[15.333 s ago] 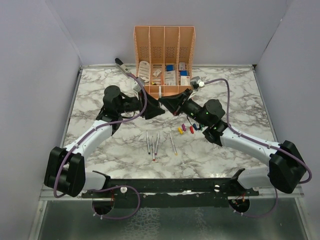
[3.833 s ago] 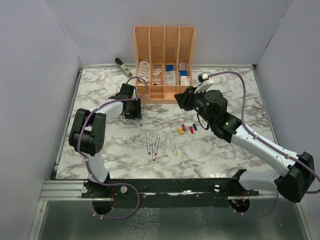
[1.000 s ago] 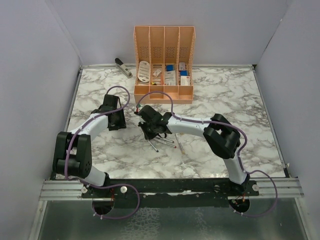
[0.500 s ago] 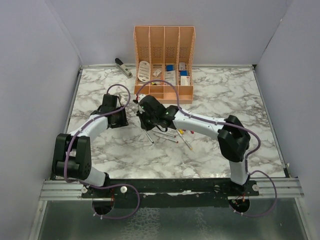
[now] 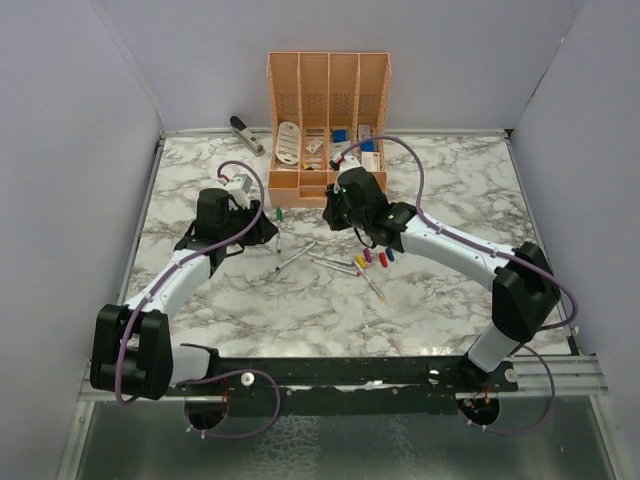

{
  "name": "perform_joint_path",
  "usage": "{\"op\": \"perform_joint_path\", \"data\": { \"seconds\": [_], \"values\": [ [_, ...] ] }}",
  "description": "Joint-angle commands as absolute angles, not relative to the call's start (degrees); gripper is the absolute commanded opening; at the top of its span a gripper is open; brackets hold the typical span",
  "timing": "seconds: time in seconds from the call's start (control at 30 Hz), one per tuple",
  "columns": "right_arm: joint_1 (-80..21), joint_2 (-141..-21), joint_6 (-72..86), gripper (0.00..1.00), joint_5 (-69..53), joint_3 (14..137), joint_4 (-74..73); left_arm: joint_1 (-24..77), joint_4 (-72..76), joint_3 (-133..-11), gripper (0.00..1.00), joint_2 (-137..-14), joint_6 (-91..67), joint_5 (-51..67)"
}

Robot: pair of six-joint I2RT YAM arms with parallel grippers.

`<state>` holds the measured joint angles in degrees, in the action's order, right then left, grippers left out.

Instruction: Insert the pens into the pen caps

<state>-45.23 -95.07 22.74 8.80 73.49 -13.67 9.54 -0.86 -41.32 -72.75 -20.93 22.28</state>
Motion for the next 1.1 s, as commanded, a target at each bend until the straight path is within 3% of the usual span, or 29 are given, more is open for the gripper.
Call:
{"op": "perform_joint_path", "data": {
  "seconds": [0.0, 0.13, 0.3, 0.57, 0.83, 1.07],
  "values": [
    [-46.09, -96.48, 23.86, 0.01, 7.97, 74.51, -12.54, 10.19, -0.07, -40.06, 0.41, -71.41, -21.73, 20.34],
    [-46.14, -99.67, 23.74, 0.02, 4.76, 77.37, -16.23, 10.19, -4.72, -40.8, 0.41, -71.9, -21.15, 15.07],
    [-46.14, -102.94, 22.68, 0.15, 0.77, 79.87, -17.78, 10.2, -5.71, -41.47, 0.41, -72.78, -20.17, 14.82],
    [-46.14, -104.61, 26.0, 0.16, 9.21, 82.16, -22.7, 12.58, -3.67, -43.73, 0.41, -76.86, -13.78, 26.94],
    [-45.93, -101.28, 29.35, 0.16, 19.12, 82.65, -26.8, 23.63, -14.29, -53.16, 0.4, -84.09, -3.81, 17.3],
    [-43.06, -95.91, 29.88, 0.17, 19.18, 79.81, -25.44, 24.81, -22.32, -60.17, 0.39, -90.52, 1.92, 11.19]
  ]
}}
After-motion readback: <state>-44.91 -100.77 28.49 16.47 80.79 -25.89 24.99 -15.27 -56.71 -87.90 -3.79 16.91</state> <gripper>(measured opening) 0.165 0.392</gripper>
